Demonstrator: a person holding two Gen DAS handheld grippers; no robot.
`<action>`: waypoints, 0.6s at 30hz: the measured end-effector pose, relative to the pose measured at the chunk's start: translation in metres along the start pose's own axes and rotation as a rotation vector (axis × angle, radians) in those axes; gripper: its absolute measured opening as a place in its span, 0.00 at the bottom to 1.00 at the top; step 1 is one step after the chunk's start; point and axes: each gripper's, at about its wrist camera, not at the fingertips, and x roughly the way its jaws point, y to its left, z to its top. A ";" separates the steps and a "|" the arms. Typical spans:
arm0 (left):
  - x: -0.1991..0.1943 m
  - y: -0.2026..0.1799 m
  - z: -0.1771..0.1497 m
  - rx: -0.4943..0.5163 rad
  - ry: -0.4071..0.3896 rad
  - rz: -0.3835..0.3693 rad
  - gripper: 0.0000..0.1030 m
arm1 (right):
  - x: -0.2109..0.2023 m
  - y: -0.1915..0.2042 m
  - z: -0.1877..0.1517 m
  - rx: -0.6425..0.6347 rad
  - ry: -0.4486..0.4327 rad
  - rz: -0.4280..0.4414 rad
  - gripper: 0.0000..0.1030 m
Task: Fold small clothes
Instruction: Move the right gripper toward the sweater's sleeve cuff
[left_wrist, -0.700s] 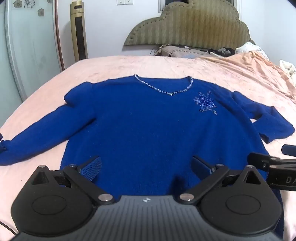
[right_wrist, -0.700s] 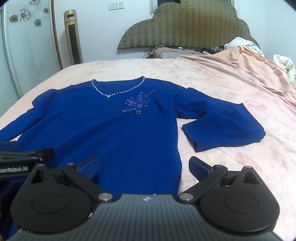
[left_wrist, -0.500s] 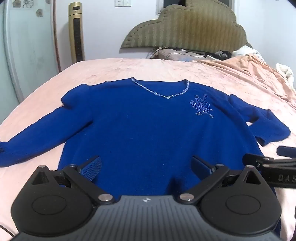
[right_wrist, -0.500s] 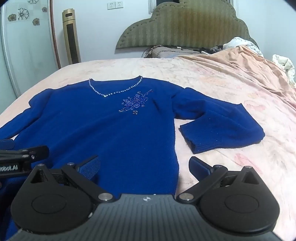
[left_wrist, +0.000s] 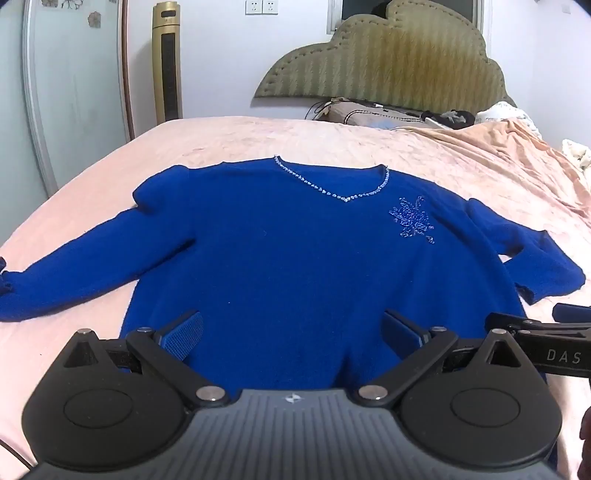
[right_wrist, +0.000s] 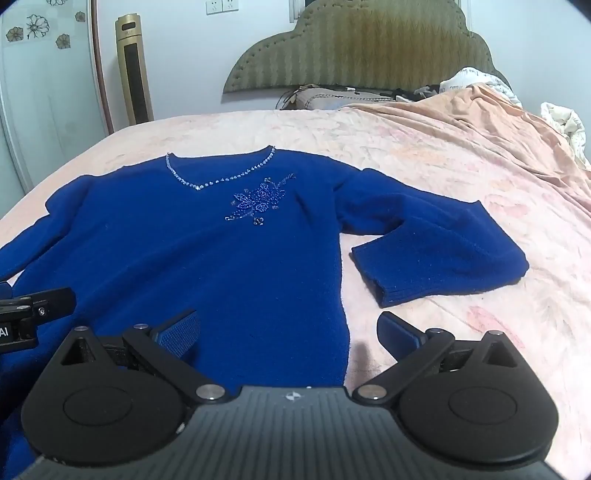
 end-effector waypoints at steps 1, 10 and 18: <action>0.000 -0.001 0.000 0.010 -0.001 0.004 1.00 | 0.000 0.000 0.001 -0.001 0.001 0.000 1.00; -0.001 -0.010 -0.002 0.059 -0.002 0.015 1.00 | -0.002 -0.003 0.001 0.000 -0.005 0.002 1.00; 0.002 -0.007 -0.002 0.048 0.009 0.035 1.00 | -0.006 -0.005 -0.003 -0.044 -0.056 0.011 1.00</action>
